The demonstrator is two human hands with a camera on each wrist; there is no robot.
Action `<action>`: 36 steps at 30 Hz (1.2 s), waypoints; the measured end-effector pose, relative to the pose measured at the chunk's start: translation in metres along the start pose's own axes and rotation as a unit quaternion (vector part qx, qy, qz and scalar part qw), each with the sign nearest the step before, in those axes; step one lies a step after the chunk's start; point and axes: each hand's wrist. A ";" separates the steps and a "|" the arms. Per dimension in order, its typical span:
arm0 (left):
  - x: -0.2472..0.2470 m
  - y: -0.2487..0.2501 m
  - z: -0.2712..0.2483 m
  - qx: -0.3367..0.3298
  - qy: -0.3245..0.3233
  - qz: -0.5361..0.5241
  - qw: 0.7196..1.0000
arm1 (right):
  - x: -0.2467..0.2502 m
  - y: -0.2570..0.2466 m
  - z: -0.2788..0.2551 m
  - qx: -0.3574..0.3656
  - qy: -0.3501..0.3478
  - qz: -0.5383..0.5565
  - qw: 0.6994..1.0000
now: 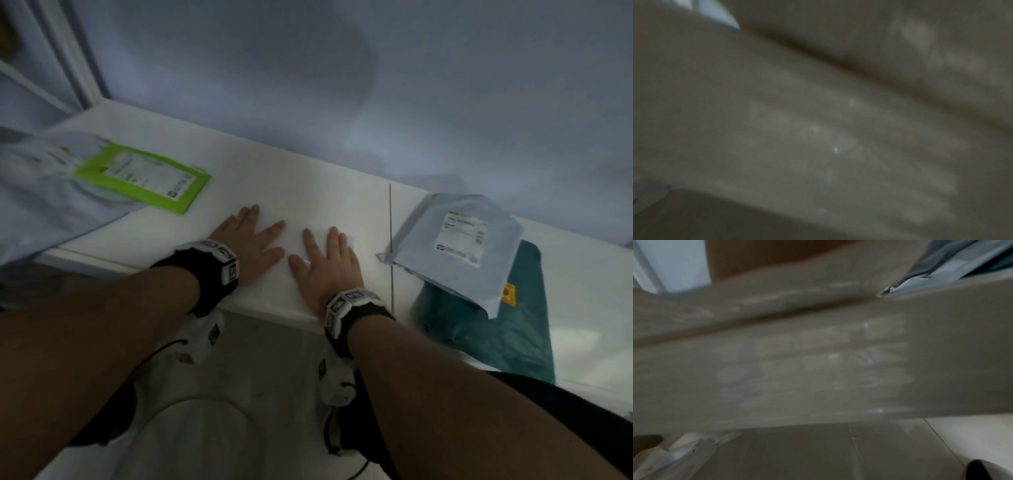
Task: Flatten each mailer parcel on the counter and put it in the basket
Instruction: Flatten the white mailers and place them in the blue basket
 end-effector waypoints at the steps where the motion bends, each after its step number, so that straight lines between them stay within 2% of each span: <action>1: 0.003 -0.001 -0.001 -0.003 -0.007 -0.001 1.000 | 0.000 -0.002 -0.002 -0.003 0.004 0.000 1.000; 9: -0.003 0.000 -0.023 0.006 0.028 0.008 1.000 | 0.004 -0.003 0.002 -0.027 0.005 -0.013 1.000; 13: 0.003 0.005 -0.014 0.036 0.041 -0.017 0.998 | 0.009 -0.004 0.020 -0.017 -0.018 -0.020 0.999; 20: -0.012 0.003 -0.006 0.043 0.079 -0.011 0.996 | 0.005 -0.001 0.027 -0.001 0.003 -0.017 1.000; 25: -0.006 0.001 -0.005 0.039 0.062 -0.025 0.997 | 0.013 -0.006 0.025 -0.011 -0.024 -0.029 0.999; 29: -0.004 -0.002 -0.014 0.014 0.053 -0.007 0.998 | 0.006 -0.019 0.000 -0.037 -0.019 -0.005 0.999; 36: -0.009 -0.005 -0.032 -0.008 0.059 0.016 0.998 | 0.001 -0.018 -0.014 -0.010 -0.012 -0.022 1.000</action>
Point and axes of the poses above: each hand's wrist, its own z-axis towards the middle knuckle, its own x-axis out of the back of the hand, y = z × x, and after that the axes turned 5 degrees about -z, right-handed
